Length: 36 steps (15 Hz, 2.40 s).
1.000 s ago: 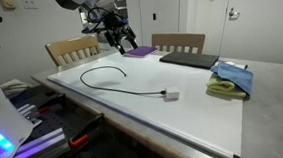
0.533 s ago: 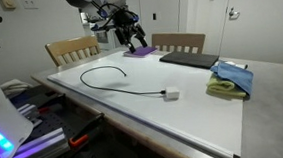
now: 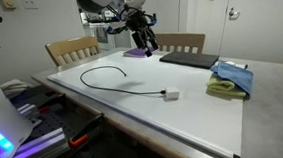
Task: Make a circle with the charger on the table
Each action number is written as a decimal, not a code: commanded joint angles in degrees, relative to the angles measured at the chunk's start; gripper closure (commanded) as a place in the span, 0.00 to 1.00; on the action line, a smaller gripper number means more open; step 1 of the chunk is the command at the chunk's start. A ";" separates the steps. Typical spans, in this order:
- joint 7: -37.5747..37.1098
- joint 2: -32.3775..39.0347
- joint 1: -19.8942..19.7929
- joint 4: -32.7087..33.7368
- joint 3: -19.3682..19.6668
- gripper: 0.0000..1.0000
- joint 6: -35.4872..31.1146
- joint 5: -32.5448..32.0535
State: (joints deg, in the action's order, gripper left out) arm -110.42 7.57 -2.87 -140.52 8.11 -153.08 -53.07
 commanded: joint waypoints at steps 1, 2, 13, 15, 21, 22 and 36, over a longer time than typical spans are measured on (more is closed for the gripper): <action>1.25 0.88 -0.64 0.37 0.61 0.00 -1.38 0.21; 1.68 1.43 -1.03 0.59 1.02 0.00 -1.86 0.23; 8.77 2.67 -1.20 2.43 1.10 0.00 3.04 3.93; 11.48 2.79 -1.36 3.63 1.43 0.00 6.08 5.25; 32.94 5.97 -5.53 5.29 0.74 0.00 -0.81 16.36; 37.55 6.59 -8.32 5.09 -1.49 0.00 -2.07 19.15; 69.06 7.13 -8.95 6.28 3.28 0.00 1.48 40.18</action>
State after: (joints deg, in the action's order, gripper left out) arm -42.76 14.61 -15.47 -134.26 7.84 -151.52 -14.75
